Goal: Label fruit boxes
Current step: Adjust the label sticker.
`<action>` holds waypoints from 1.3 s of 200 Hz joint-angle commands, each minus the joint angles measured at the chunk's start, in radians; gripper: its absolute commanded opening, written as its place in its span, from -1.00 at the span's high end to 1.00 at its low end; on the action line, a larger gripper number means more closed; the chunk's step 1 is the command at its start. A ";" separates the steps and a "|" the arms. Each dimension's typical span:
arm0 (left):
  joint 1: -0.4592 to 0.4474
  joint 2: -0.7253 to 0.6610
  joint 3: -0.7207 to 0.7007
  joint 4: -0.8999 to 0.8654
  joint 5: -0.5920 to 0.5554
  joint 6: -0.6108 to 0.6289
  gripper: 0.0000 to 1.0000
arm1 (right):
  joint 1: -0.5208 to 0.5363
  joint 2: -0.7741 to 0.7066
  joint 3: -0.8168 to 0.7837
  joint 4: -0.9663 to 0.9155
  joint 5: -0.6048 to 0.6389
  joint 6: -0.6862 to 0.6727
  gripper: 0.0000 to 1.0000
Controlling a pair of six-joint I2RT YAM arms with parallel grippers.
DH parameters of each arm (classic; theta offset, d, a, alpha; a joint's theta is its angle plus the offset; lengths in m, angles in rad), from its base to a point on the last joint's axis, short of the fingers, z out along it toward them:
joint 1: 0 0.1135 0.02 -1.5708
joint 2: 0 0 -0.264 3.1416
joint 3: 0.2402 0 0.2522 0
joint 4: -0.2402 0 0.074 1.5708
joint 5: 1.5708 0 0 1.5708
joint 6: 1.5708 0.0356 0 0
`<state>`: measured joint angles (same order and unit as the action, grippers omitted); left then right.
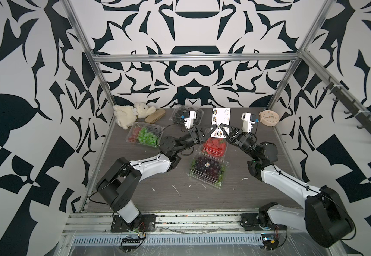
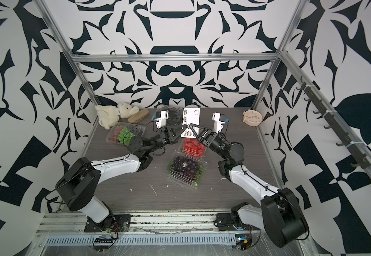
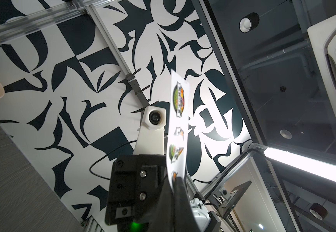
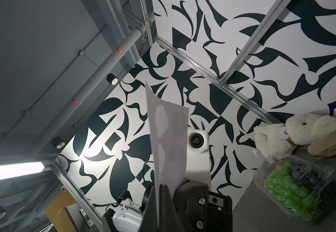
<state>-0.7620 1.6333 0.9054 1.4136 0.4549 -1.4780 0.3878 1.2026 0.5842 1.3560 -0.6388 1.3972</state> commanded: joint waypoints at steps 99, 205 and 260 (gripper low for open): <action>-0.010 -0.009 0.045 0.028 0.044 0.008 1.00 | 0.011 0.003 0.036 0.066 -0.053 0.002 1.00; -0.016 0.017 0.066 0.028 0.048 -0.001 1.00 | 0.011 0.019 0.039 0.066 -0.054 0.006 1.00; -0.014 0.039 0.068 0.028 0.044 -0.008 1.00 | 0.010 -0.003 0.040 0.066 -0.061 0.008 1.00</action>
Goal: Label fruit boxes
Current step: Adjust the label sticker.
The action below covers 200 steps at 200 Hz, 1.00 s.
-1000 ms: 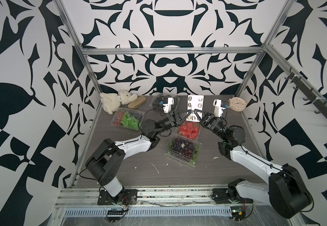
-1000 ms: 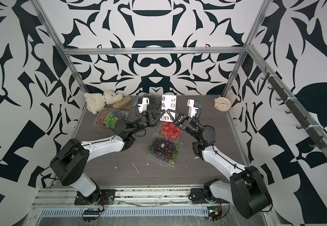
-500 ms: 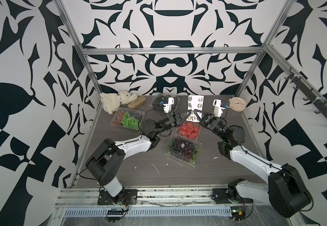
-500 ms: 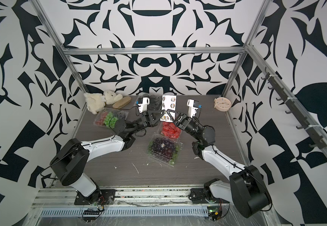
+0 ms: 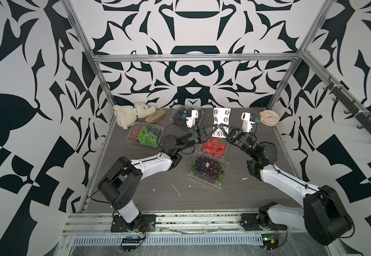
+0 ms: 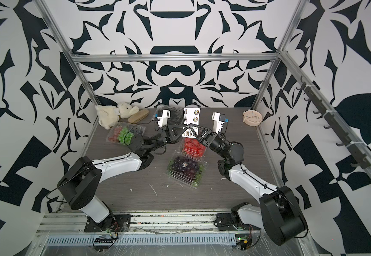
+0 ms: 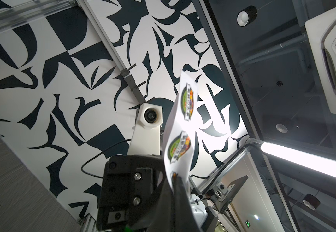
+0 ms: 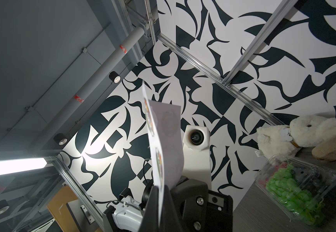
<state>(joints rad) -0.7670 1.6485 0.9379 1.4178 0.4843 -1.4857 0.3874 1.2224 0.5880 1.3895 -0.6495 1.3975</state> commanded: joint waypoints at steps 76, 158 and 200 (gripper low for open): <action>-0.006 0.033 0.029 0.023 0.013 -0.006 1.00 | 0.011 -0.033 0.039 0.032 -0.053 0.009 1.00; 0.123 -0.146 -0.142 -0.112 -0.010 0.013 0.24 | -0.027 -0.106 0.008 -0.125 -0.056 -0.109 1.00; 0.157 -0.365 -0.103 -0.621 -0.011 0.237 0.21 | -0.025 -0.216 0.019 -0.398 -0.047 -0.306 1.00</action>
<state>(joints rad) -0.6117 1.4094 0.7784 1.1419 0.4721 -1.4250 0.3653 1.0676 0.5865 1.1324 -0.6857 1.2369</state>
